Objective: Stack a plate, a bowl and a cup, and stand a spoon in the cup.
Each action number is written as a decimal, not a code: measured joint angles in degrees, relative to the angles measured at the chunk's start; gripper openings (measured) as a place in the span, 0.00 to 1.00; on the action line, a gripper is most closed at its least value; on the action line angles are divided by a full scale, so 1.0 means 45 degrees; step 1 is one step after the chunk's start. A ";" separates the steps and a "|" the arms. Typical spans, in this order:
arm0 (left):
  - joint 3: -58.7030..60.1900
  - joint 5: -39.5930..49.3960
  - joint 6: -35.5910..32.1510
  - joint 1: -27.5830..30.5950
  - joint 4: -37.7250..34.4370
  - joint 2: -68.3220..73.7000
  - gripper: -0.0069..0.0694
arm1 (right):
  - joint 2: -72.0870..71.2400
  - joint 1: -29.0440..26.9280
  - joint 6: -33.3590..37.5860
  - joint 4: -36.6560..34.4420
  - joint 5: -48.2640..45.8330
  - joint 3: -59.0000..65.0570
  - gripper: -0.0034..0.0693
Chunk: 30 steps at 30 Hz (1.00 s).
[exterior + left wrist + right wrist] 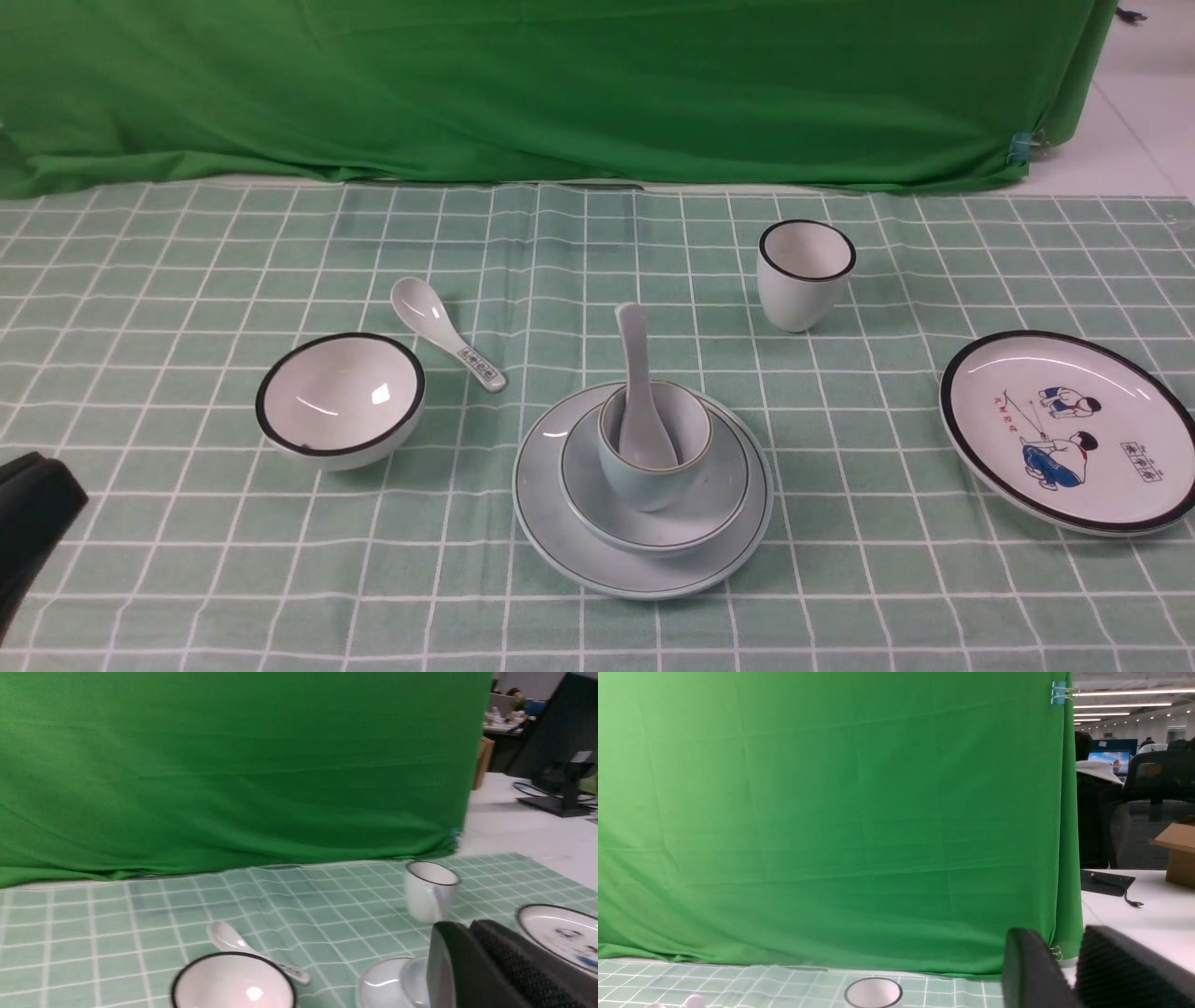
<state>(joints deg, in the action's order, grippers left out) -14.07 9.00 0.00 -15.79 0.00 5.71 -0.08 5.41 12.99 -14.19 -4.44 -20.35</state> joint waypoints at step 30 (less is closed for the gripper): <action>0.3214 0.0854 -0.0341 0.3710 -0.0681 -0.1254 0.11 | 0.0000 -0.0014 0.0000 0.0000 0.0000 0.0000 0.38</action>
<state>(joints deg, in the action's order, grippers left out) 0.39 12.85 -1.53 0.91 -3.07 0.06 -0.08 5.35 12.99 -14.19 -4.44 -20.35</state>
